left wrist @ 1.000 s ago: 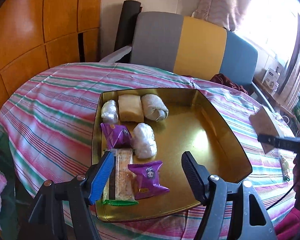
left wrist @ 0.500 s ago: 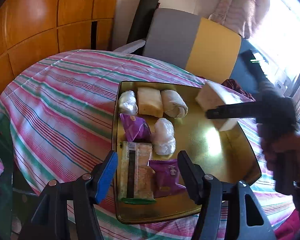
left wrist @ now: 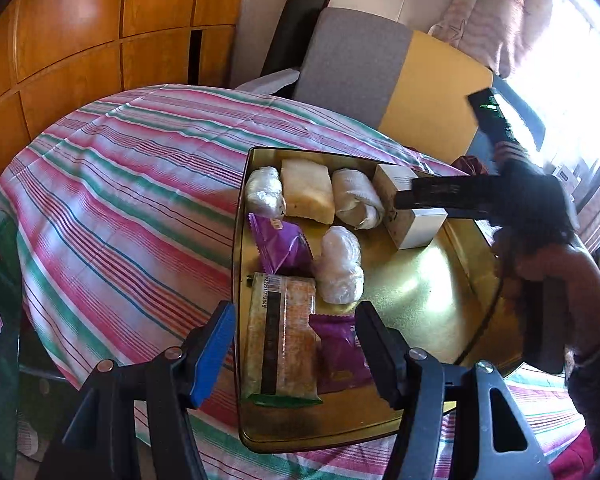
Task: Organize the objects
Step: 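Carry the white paper box into the gold tray and open the right gripper, then move both grippers from the tray back to the remaining table items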
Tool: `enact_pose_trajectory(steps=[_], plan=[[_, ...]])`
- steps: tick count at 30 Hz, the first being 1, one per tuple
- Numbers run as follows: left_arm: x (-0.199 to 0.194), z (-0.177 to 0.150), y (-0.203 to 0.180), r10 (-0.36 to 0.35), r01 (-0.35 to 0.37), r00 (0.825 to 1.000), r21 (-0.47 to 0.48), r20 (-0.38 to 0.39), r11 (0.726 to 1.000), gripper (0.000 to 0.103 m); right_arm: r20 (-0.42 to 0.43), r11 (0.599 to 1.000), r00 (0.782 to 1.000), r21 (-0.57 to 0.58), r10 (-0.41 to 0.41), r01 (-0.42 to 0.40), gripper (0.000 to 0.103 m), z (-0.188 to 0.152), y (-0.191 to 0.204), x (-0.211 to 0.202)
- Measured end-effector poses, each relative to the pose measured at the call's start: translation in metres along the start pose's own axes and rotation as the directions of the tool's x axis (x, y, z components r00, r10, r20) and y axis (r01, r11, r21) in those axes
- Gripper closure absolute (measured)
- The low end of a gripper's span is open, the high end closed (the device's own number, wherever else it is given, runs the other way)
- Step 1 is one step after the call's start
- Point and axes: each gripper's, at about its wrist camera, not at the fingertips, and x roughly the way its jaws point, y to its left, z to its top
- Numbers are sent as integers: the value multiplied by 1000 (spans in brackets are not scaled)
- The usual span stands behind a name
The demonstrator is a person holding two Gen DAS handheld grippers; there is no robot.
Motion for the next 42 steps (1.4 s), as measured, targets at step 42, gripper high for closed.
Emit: enact_pose_trajectory(steps=[42], plan=[[-28,-11,-156,-117,106,993,371,9,922,45,81,751,914,602,-397,272,11,-232,-333,-162]])
